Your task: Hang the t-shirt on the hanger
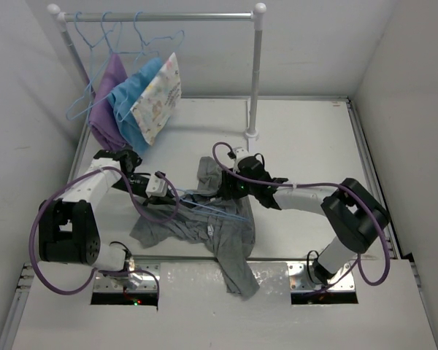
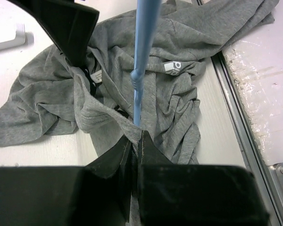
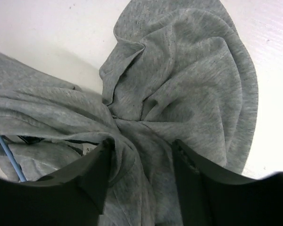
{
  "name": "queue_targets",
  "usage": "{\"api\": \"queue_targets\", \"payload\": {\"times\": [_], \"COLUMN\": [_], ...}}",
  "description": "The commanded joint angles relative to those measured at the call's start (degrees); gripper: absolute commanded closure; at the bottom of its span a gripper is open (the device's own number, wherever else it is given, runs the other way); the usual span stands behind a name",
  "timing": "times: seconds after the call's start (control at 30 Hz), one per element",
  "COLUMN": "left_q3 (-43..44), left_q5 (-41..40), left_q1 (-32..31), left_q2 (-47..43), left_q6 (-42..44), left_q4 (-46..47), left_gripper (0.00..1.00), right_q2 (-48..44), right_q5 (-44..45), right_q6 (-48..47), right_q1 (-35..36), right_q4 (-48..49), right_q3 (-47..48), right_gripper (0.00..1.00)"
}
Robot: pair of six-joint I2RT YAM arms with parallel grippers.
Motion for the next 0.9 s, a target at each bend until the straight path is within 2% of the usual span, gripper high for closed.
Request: {"api": "queue_targets", "payload": {"times": [0.0, 0.1, 0.17, 0.2, 0.23, 0.33, 0.47, 0.5, 0.6, 0.7, 0.73, 0.8, 0.83, 0.87], "left_q3": [0.4, 1.0, 1.2, 1.4, 1.6, 2.7, 4.5, 4.9, 5.4, 3.8, 2.8, -1.2, -2.8, -5.1], "left_q5": [2.3, 2.8, 3.2, 3.2, 3.2, 3.8, 3.5, 3.5, 3.9, 3.1, 1.1, -2.8, -6.3, -7.2], "left_q1": [-0.5, -0.5, -0.5, -0.5, -0.5, 0.8, 2.5, 2.5, 2.5, 2.5, 2.3, 1.6, 0.5, 0.5], "left_q2": [-1.0, -1.1, -1.3, -1.4, -1.5, -1.4, -0.5, 0.2, 0.9, -0.3, -1.1, -4.0, -5.1, -6.0], "left_q6": [7.9, 5.0, 2.0, 0.7, -2.2, -3.9, -4.6, -5.1, -7.8, -15.3, -22.7, -29.5, -36.7, -39.8], "left_q4": [-1.0, 1.1, 3.5, 4.4, 6.5, 7.2, 6.3, 6.4, 8.1, 15.2, 22.7, 30.8, 39.3, 43.0], "left_gripper": [1.00, 1.00, 1.00, 1.00, 1.00, 1.00, 1.00, 1.00, 1.00, 1.00, 1.00, 1.00, 1.00, 1.00], "right_q2": [1.2, 1.6, 1.9, 2.0, 2.0, -2.0, -11.1, -12.5, -15.2, -18.0, -18.9, -21.6, -22.5, -23.5], "right_q5": [-1.1, -3.7, -4.6, -5.5, -6.8, -4.1, 4.2, 4.9, 5.9, 7.9, 8.3, 9.8, 10.5, 11.1], "right_q6": [2.7, 4.4, 4.9, 5.3, 5.9, 7.4, 10.4, 10.5, 7.5, 6.9, 6.3, 5.5, 4.2, 3.4], "right_q1": [-0.2, -0.2, -0.2, -0.3, -0.3, -1.9, -6.9, -7.7, -7.7, -7.7, -7.7, -7.7, -7.7, -7.6], "right_q4": [2.1, 3.5, 3.7, 4.0, 4.6, 8.4, 13.6, 15.2, 12.2, 12.3, 12.3, 11.3, 10.2, 7.8], "right_q3": [2.1, 0.4, -0.2, -0.5, -1.0, -6.7, -21.3, -22.4, -22.4, -24.1, -25.0, -25.3, -25.0, -24.8], "right_gripper": [0.49, 0.53, 0.67, 0.76, 1.00, 1.00, 1.00, 1.00, 1.00, 1.00, 1.00, 1.00, 1.00, 1.00]}}
